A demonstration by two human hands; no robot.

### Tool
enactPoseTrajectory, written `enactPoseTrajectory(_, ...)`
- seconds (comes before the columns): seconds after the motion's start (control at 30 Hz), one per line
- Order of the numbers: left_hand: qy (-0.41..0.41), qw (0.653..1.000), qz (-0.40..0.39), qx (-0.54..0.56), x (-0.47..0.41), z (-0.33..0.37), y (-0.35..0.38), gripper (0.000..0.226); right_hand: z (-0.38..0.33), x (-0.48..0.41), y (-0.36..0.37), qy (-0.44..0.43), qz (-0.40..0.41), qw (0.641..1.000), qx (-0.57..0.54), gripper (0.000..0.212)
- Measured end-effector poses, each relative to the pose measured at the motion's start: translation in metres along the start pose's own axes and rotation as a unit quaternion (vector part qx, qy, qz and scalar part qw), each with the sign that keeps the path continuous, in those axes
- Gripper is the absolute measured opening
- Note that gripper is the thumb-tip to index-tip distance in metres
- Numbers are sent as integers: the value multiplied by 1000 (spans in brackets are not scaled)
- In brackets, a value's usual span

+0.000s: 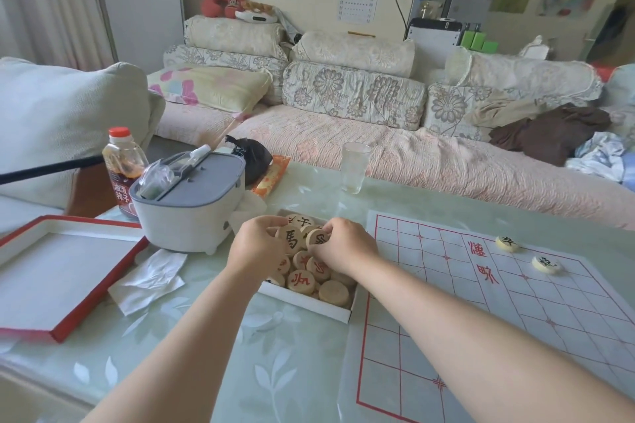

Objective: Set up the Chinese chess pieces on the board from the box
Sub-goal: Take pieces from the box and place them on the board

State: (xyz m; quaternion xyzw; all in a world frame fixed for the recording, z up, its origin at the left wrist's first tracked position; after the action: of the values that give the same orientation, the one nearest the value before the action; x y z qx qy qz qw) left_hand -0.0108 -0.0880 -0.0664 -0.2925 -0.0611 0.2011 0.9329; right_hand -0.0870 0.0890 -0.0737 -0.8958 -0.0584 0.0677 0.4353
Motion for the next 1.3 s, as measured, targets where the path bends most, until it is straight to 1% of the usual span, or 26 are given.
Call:
enactPoseTrajectory(0.1, 34, 998, 0, -52, 3, 12, 4, 32, -5, 6, -14, -14, 24, 999, -25, 30)
enactPoseTrajectory(0.17, 59, 996, -9, -63, 5, 24, 12, 31, -4, 9, -32, -23, 44, 998, -37, 27)
enactPoseTrajectory(0.3, 116, 988, -42, -88, 18, 59, 45, 27, 20, 30, -79, -20, 61, 998, -14, 40)
enactPoseTrajectory(0.37, 148, 982, -71, -96, 31, 80, 70, 25, 41, 50, -104, -6, 62, 998, 5, 37)
enactPoseTrajectory(0.47, 198, 964, -128, -125, 58, 112, 116, 25, 85, 81, -139, 32, 73, 996, 35, 28)
enactPoseTrajectory(0.53, 218, 951, -167, -143, 79, 129, 147, 25, 118, 101, -159, 61, 79, 994, 47, 27)
enactPoseTrajectory(0.67, 251, 925, -229, -170, 118, 148, 206, 25, 188, 130, -195, 120, 86, 989, 25, 24)
enactPoseTrajectory(0.73, 261, 916, -248, -174, 131, 156, 230, 26, 221, 140, -216, 144, 109, 983, 16, 17)
enactPoseTrajectory(0.77, 266, 914, -254, -174, 136, 161, 241, 26, 237, 145, -228, 154, 124, 980, 20, 18)
enactPoseTrajectory(0.83, 271, 910, -265, -172, 143, 172, 263, 24, 265, 153, -250, 178, 154, 971, 32, 38)
enactPoseTrajectory(0.87, 270, 909, -269, -167, 145, 178, 274, 24, 278, 156, -261, 188, 170, 967, 33, 41)
enactPoseTrajectory(0.97, 256, 917, -276, -132, 145, 196, 305, 26, 315, 156, -289, 211, 204, 955, 54, 32)
enactPoseTrajectory(1.1, 229, 934, -267, -59, 137, 215, 338, 24, 355, 135, -312, 214, 207, 950, 98, 21)
enactPoseTrajectory(1.3, 238, 933, -264, -49, 124, 227, 381, 27, 399, 91, -323, 214, 227, 945, 97, 17)
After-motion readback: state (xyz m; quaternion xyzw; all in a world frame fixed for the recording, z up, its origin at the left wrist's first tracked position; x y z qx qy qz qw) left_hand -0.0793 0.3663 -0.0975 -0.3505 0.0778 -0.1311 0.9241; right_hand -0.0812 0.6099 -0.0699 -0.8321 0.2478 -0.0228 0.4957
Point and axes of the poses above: each hand's wrist, its own x-axis away from the middle knuckle, its own y-axis out of the palm, z = x × y, the point moved 10 cm from there along -x, towards the middle knuckle, and after that the axes turned 11 degrees about -x, right-handed, at the moved point
